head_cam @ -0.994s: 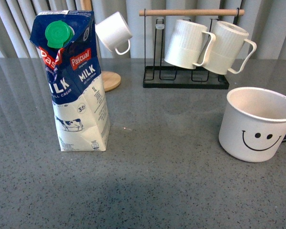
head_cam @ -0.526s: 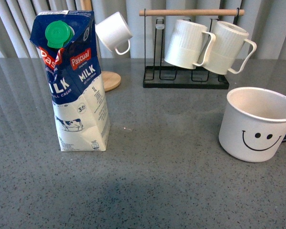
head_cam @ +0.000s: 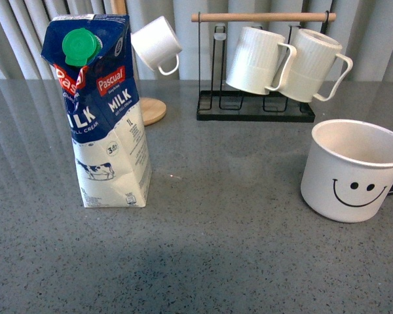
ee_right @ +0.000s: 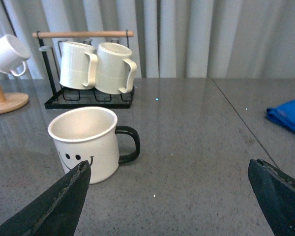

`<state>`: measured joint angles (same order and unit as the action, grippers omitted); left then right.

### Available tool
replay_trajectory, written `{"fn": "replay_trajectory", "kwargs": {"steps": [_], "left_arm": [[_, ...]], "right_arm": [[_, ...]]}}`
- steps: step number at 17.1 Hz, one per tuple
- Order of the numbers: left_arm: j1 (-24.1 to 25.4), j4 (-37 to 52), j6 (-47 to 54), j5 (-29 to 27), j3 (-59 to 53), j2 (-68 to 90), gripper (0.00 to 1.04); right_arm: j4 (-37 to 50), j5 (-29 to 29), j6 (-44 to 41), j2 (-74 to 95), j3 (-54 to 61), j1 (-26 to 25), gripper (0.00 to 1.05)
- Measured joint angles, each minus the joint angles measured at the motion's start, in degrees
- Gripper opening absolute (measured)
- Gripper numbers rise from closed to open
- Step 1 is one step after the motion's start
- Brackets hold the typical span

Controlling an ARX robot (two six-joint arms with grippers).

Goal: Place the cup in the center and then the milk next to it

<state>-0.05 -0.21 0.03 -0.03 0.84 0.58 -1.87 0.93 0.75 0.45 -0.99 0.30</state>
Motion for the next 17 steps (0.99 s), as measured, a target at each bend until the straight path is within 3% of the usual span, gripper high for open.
{"fn": "replay_trajectory", "kwargs": {"steps": [1, 4, 6, 9, 12, 15, 17], "left_arm": [[0.0, 0.0, 0.0, -0.02, 0.0, 0.0, 0.98], [0.0, -0.02, 0.0, 0.0, 0.0, 0.0, 0.98], [0.0, 0.0, 0.0, -0.02, 0.0, 0.0, 0.98], [0.0, 0.0, 0.0, 0.0, 0.0, 0.0, 0.98], [0.0, 0.0, 0.0, 0.0, 0.0, 0.0, 0.98], [0.0, 0.0, 0.0, 0.0, 0.0, 0.0, 0.98], [0.0, 0.0, 0.0, 0.0, 0.0, 0.0, 0.98]], "right_arm": [[-4.81, 4.46, 3.91, 3.02, -1.7, 2.08, 0.98], [0.39, 6.32, 7.39, 9.55, -5.6, 3.02, 0.98], [10.71, 4.52, 7.17, 21.27, -14.32, 2.16, 0.98], [16.0, 0.31, 3.91, 40.35, -26.21, 1.64, 0.98], [10.99, -6.05, -0.68, 56.28, -39.63, 2.43, 0.98], [0.39, -15.56, -6.84, 70.05, -50.77, 2.19, 0.98], [-6.88, -18.8, -13.07, 77.4, -55.87, 0.85, 0.98]]}}
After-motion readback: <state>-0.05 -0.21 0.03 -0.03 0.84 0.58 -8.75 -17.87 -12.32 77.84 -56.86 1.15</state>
